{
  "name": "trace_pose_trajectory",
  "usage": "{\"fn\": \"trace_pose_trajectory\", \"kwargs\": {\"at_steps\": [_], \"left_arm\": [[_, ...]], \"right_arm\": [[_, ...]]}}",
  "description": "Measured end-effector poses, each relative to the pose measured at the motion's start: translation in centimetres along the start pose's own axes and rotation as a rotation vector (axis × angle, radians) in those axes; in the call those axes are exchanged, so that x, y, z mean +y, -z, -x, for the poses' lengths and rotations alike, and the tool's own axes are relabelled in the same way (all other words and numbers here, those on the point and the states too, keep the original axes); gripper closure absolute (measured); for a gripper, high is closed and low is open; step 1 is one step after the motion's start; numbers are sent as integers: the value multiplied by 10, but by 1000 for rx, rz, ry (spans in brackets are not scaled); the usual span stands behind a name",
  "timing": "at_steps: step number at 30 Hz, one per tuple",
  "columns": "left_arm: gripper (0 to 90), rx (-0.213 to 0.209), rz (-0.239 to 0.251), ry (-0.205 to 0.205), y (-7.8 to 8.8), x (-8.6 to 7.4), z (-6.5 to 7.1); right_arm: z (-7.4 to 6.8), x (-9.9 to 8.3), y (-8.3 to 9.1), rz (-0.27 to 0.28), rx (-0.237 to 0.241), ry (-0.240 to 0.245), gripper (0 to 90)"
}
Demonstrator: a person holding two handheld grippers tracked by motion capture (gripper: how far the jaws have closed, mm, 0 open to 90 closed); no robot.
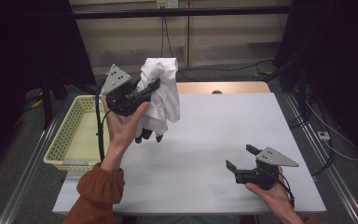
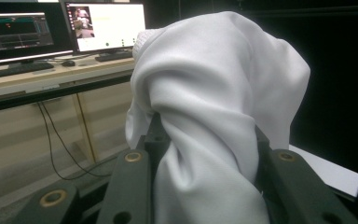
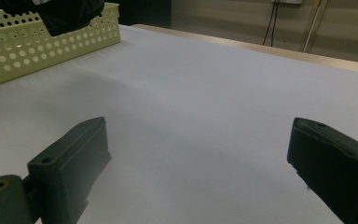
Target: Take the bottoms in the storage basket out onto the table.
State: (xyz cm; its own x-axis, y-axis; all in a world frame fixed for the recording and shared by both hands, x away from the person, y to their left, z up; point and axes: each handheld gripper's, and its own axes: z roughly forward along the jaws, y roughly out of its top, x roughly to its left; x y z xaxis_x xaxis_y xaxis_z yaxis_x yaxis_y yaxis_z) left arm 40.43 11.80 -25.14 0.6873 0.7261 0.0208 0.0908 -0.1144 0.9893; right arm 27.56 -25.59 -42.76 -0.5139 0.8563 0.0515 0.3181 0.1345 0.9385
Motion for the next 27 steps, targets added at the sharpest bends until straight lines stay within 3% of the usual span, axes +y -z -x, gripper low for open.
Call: {"fn": "trace_pose_trajectory", "kwargs": {"at_steps": [10,27], "left_arm": [[648,-25,-13,41,-20,-5,9],[648,-47,-45,55,-52,-6,17]], "right_arm": [[0,0,0,2,0,-5,54],[0,0,2,1,0,-1,54]]}}
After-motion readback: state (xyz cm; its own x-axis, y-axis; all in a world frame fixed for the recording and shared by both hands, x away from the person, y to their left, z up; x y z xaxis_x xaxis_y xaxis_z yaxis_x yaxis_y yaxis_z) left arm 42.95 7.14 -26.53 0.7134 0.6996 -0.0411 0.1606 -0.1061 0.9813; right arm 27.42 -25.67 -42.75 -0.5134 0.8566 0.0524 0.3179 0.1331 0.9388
